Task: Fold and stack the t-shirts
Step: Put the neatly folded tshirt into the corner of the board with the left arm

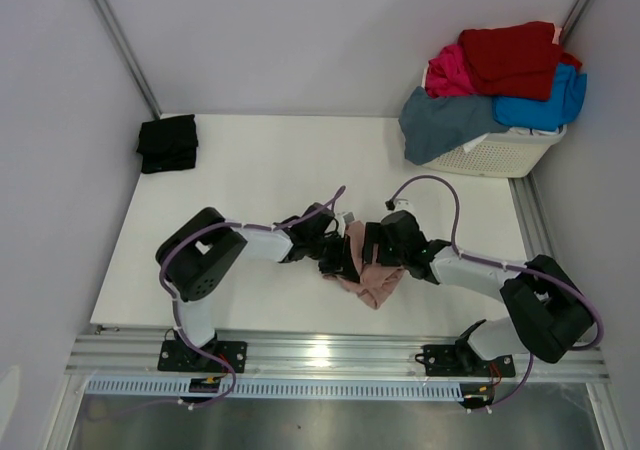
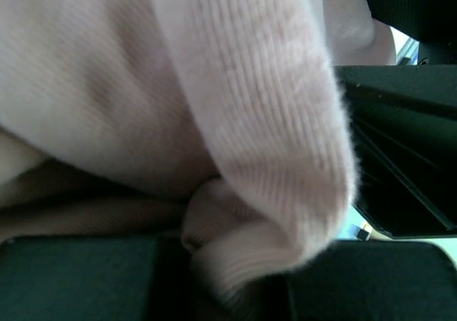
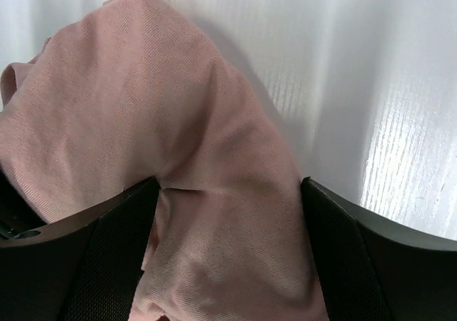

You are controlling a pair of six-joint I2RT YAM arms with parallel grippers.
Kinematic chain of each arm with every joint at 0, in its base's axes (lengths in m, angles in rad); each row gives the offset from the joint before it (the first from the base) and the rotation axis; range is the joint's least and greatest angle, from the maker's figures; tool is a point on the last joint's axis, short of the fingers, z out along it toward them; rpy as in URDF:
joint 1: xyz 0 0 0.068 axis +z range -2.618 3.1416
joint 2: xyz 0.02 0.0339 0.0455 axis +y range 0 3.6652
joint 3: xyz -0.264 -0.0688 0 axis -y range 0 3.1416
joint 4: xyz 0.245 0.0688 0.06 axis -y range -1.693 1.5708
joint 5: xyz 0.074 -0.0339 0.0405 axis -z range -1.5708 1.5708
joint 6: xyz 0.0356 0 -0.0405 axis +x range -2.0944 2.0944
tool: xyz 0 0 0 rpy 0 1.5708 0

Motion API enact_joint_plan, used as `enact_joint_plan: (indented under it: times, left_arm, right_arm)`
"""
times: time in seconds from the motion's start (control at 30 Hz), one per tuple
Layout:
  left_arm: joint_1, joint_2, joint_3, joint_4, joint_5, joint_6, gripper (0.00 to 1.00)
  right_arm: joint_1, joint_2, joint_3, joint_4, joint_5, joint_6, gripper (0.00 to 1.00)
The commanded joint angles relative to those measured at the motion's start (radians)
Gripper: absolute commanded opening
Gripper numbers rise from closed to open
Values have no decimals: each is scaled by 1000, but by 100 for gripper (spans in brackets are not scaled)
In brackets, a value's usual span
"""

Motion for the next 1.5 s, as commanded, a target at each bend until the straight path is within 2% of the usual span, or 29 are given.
enact_joint_plan:
  times: [0.0, 0.2, 0.3, 0.43, 0.6, 0.77, 1.07, 1.13, 1.17, 1.2, 1.3, 1.47]
  left_arm:
    - [-38, 81, -43, -121, -40, 33, 1]
    - [-34, 24, -14, -232, -158, 71, 1]
    - [-9, -11, 17, -296, -215, 82, 0]
    - [59, -52, 50, -350, -255, 96, 1]
    - [171, -65, 90, -399, -281, 105, 0]
    - [279, -36, 187, -479, -344, 141, 1]
    - [488, 88, 513, -653, -485, 255, 0]
    - [536, 109, 596, -634, -436, 305, 0]
    - [544, 130, 618, -646, -468, 294, 1]
    - [554, 150, 721, -720, -550, 282, 1]
    - [610, 222, 858, -816, -559, 285, 0]
    - [722, 218, 906, -816, -534, 277, 0]
  right_arm:
    - [14, -40, 0, 48, -15, 17, 85]
    - [14, -112, -7, 32, 42, 2, 86]
    - [13, -202, -29, 57, 55, -24, 88]
    - [-6, -316, -27, 42, 65, -41, 98]
    - [-49, -397, 28, -60, 74, -66, 99]
    - [-49, -472, 37, -92, 74, -76, 99]
    - [-49, -561, 33, -159, 85, -93, 99]
    - [-49, -572, 33, -182, 85, -92, 99]
    - [-49, -583, 33, -187, 85, -93, 99]
    - [-49, -591, 33, -204, 85, -93, 99]
    - [-47, -609, 37, -236, 89, -96, 99]
    - [-49, -643, 28, -262, 89, -96, 99]
